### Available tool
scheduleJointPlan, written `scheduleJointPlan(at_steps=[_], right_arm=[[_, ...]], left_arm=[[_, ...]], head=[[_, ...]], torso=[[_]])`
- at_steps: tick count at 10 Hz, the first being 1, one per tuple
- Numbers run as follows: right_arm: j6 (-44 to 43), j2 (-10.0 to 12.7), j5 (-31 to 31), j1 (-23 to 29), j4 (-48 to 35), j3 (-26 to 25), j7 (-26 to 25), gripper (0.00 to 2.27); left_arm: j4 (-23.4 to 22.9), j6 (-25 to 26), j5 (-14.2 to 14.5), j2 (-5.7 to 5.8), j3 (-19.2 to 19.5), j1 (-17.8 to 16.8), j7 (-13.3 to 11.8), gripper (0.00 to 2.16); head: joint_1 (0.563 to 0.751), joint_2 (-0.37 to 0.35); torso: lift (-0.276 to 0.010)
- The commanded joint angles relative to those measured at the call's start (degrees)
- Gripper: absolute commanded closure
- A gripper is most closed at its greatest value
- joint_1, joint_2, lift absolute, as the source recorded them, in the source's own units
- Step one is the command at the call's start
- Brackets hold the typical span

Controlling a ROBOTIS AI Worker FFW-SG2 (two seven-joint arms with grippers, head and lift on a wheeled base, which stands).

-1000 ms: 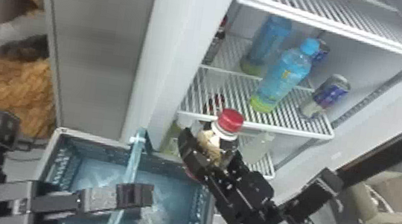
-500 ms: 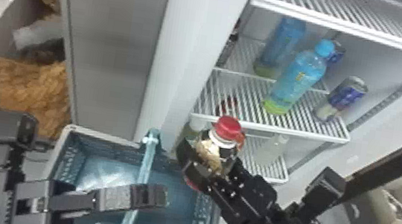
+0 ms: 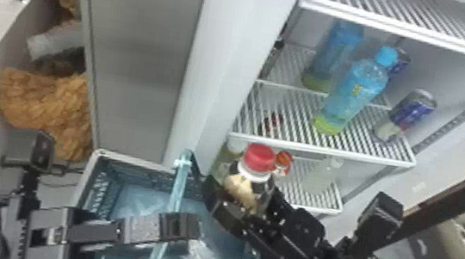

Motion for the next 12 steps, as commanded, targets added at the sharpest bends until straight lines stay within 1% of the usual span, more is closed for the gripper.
scheduleJointPlan(at_steps=[1,2,3,4,5,6,7,9,10,11,12], right_arm=[[-0.01,0.12,-1.18,-0.01,0.18,0.00,-0.01,0.07],[-0.01,0.12,-3.01,-0.01,0.89,0.00,-0.01,0.09],[-0.43,0.29,-6.10,-0.58,3.56,-0.57,0.08,0.14],[-3.95,0.29,-6.78,-1.56,7.22,-2.40,0.34,0.15],[-7.04,0.29,-5.98,-1.70,6.93,-4.00,0.26,0.14],[-8.87,0.47,-5.18,-1.98,6.23,-4.91,0.08,0.14],[-10.28,0.99,-5.07,-2.54,6.51,-6.05,-0.27,0.14],[-12.24,3.46,-2.67,-4.51,6.79,-9.60,-0.53,0.15],[-13.23,3.77,-1.76,-5.36,7.08,-10.17,-1.15,0.15],[-14.92,3.77,-1.41,-6.62,8.48,-10.05,-2.91,0.15],[-15.48,3.77,-1.41,-8.45,10.73,-10.17,-3.61,0.15]], left_arm=[[0.00,0.00,0.01,0.00,-0.06,0.05,0.08,1.21],[0.00,0.00,0.01,0.00,0.06,0.05,-0.01,1.21],[0.00,0.00,0.01,0.00,0.06,0.05,-0.01,1.21],[0.00,0.00,0.01,0.00,-0.06,-0.09,-0.01,1.21],[0.00,0.00,0.01,0.00,-0.06,-0.09,-0.01,1.21],[0.00,0.00,0.01,0.00,-0.06,0.05,-0.01,1.21],[0.00,0.00,0.12,0.00,-0.06,0.05,-0.01,1.21],[0.00,0.00,0.12,0.00,-0.06,0.05,-0.01,1.21],[0.00,0.00,0.12,-0.09,0.06,0.05,-0.01,1.21],[0.00,0.00,0.12,-0.09,0.06,0.05,-0.01,1.21],[0.00,0.00,0.12,-0.09,0.06,0.05,-0.01,1.21]], head=[[0.695,-0.253],[0.695,-0.252],[0.695,-0.251],[0.695,-0.250],[0.695,-0.265],[0.695,-0.298],[0.695,-0.313],[0.695,-0.350],[0.695,-0.350],[0.695,-0.350],[0.695,-0.350]], torso=[[0.000],[0.000],[0.000],[0.000],[0.000],[0.000],[0.000],[0.000],[0.000],[0.000],[0.000]])
